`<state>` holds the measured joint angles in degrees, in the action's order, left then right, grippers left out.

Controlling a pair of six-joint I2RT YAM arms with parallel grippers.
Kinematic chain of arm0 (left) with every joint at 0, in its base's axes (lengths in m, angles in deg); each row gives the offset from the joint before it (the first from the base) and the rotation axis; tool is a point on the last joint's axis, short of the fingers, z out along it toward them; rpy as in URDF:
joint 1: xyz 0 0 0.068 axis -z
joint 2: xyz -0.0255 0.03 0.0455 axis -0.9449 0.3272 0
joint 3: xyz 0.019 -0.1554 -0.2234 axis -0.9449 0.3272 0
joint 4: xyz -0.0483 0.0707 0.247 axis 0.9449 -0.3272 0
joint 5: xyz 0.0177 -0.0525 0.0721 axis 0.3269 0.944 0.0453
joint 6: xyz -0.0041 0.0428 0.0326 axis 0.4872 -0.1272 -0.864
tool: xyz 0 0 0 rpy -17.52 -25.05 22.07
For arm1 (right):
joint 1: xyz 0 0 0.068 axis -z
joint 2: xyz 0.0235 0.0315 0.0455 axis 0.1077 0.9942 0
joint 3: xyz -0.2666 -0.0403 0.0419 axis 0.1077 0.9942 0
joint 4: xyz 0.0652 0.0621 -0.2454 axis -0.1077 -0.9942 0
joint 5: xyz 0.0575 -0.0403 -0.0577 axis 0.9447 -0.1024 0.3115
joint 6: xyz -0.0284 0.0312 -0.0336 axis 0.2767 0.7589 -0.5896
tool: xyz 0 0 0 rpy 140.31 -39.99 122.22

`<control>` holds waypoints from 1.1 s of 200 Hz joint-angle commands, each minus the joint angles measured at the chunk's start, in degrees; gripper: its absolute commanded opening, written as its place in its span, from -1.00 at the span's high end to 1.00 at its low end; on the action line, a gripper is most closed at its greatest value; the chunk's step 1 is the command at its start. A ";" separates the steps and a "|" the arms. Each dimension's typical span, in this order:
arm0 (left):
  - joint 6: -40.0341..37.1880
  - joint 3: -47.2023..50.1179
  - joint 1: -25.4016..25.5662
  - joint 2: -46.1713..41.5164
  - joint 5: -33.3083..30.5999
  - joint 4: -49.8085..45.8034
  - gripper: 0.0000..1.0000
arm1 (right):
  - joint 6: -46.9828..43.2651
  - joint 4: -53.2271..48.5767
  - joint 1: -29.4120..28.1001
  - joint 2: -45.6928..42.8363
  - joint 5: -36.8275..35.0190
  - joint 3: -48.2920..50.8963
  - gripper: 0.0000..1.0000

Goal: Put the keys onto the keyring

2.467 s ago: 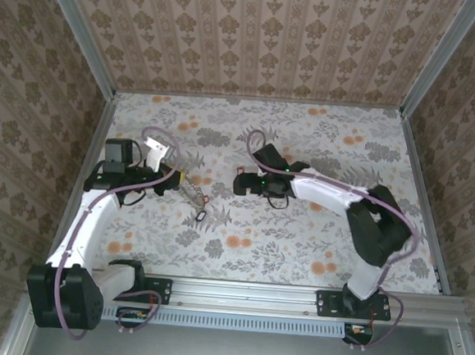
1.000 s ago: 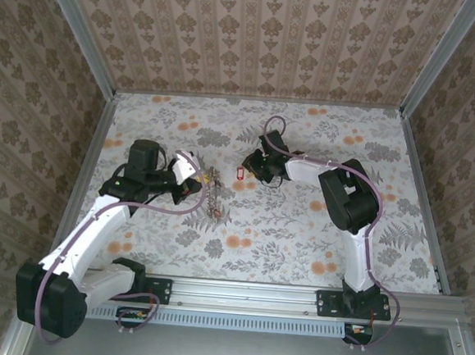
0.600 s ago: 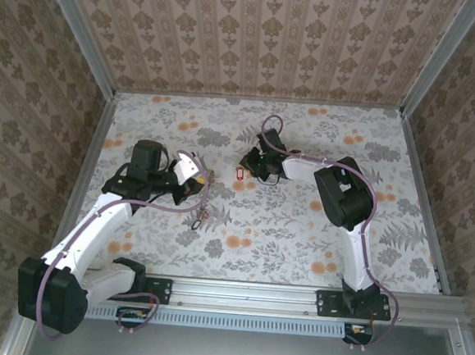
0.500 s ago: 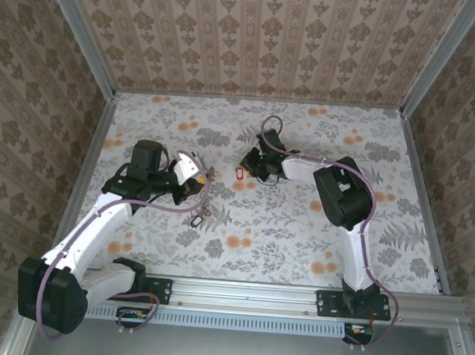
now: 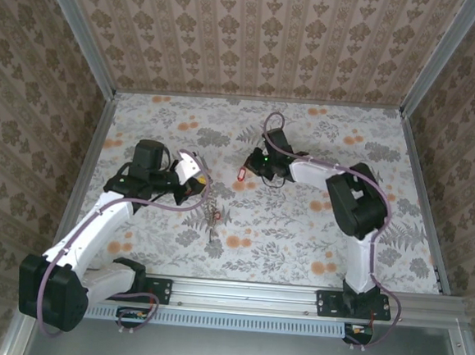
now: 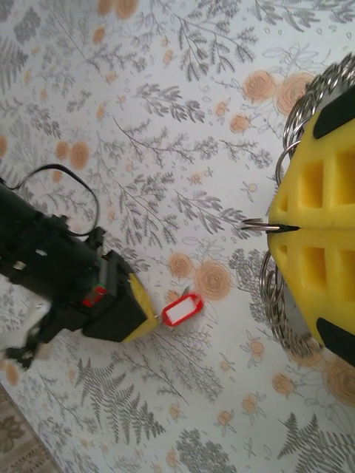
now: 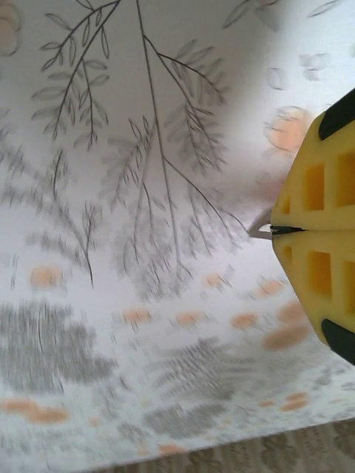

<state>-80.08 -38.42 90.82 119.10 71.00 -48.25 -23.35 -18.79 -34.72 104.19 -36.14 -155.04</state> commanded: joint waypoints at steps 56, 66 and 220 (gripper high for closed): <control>-0.48 0.53 4.89 -5.53 12.99 12.22 1.00 | -43.74 -6.36 -9.82 -33.21 0.58 11.90 1.00; -1.04 0.30 5.66 -5.40 13.32 12.58 1.00 | -47.33 -7.90 -12.20 -37.79 -1.04 12.96 1.00; 2.96 -1.47 13.74 -3.69 2.74 14.03 1.00 | -54.86 -20.94 -19.26 -46.12 -4.50 10.41 1.00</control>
<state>-80.80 -40.03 104.02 115.54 75.87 -38.74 -77.00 -40.65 -53.14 57.92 -37.78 -143.79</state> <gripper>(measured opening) 0.055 0.054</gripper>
